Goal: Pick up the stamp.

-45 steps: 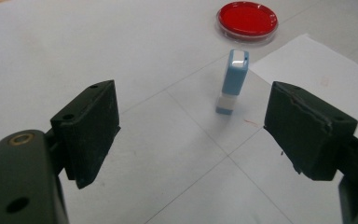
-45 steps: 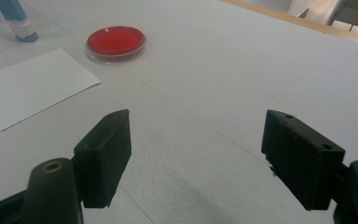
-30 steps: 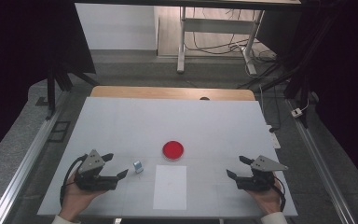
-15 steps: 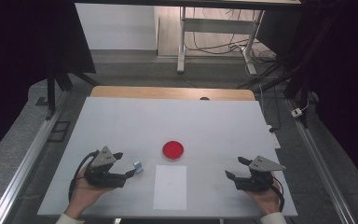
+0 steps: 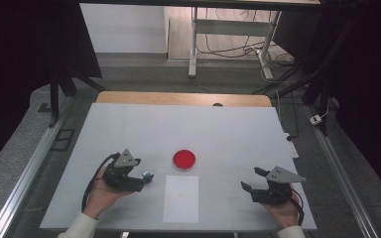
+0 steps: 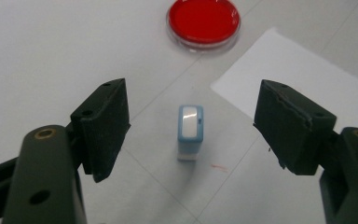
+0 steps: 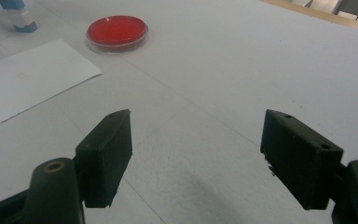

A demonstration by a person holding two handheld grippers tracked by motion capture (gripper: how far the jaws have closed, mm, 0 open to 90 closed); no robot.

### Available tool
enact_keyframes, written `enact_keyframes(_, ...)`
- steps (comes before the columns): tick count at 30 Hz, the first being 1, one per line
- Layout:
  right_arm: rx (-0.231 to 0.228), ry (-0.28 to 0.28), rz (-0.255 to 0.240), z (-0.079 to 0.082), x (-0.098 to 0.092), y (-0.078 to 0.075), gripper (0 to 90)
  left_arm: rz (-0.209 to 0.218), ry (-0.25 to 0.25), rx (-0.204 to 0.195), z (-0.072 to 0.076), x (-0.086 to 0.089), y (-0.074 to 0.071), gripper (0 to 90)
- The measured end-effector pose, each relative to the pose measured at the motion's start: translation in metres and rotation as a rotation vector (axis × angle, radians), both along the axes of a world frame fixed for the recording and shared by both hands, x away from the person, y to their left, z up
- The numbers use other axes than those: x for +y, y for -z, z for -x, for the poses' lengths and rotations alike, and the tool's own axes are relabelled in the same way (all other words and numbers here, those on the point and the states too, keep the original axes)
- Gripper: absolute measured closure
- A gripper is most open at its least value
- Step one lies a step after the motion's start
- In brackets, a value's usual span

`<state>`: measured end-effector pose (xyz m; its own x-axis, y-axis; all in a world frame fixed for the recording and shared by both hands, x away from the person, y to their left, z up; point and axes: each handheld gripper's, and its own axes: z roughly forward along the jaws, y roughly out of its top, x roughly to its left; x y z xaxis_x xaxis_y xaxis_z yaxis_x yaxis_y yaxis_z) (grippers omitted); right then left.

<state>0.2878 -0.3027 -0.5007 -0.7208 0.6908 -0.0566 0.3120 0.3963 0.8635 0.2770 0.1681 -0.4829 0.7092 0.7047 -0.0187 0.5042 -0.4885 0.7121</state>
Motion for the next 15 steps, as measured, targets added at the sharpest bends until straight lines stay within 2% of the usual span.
enact_keyframes(3,0.000,0.001,0.001,0.001,0.000,0.000,24.5,-0.003,0.003,0.009,0.000,-0.002,0.004,29.4)
enact_keyframes(8,0.000,0.000,0.010,0.001,-0.001,0.000,24.6,-0.039,0.012,0.023,-0.003,-0.006,0.010,34.7)
enact_keyframes(15,0.003,-0.001,0.017,0.001,0.000,0.001,24.6,-0.053,0.007,0.021,-0.005,-0.006,0.013,43.6)
